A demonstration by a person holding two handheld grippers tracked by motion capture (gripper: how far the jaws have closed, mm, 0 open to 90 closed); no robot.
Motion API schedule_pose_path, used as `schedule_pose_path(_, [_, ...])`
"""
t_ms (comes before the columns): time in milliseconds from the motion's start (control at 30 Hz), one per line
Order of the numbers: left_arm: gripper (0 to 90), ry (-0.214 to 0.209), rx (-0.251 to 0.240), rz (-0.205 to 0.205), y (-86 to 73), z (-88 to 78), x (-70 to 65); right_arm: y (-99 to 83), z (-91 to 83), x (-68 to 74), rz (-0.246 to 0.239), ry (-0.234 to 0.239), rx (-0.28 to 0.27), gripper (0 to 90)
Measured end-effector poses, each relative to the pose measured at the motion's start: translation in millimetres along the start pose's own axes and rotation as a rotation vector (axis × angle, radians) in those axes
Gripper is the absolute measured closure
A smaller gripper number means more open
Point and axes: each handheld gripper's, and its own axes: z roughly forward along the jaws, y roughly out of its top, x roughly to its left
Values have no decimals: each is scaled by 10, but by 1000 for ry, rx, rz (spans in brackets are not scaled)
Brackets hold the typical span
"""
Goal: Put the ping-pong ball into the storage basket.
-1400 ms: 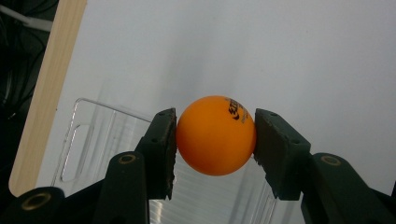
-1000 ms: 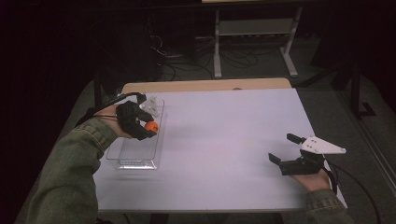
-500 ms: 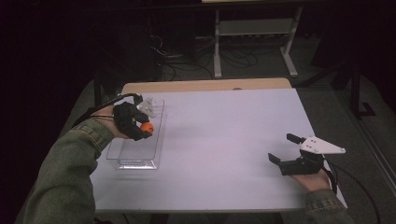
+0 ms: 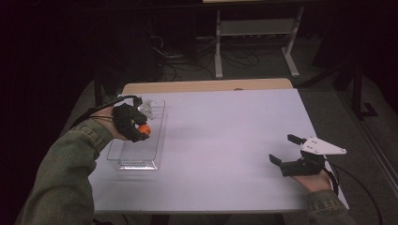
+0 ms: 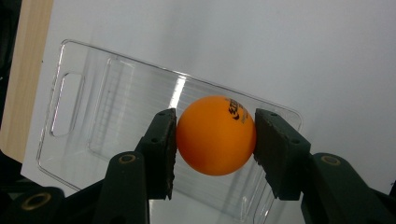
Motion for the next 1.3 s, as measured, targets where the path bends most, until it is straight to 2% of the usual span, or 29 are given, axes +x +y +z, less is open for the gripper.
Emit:
schedule_pose_path(300, [507, -26, 35, 11, 20, 84, -5, 0, -4, -2, 0, 0, -1, 0])
schedule_pose_path(633, [507, -58, 46, 31, 23, 212, -31, -2, -4, -7, 0, -1, 0, 0])
schedule_pose_path(1300, [506, -93, 75, 37, -2, 381, -71, -3, -9, -7, -1, 0, 2, 0])
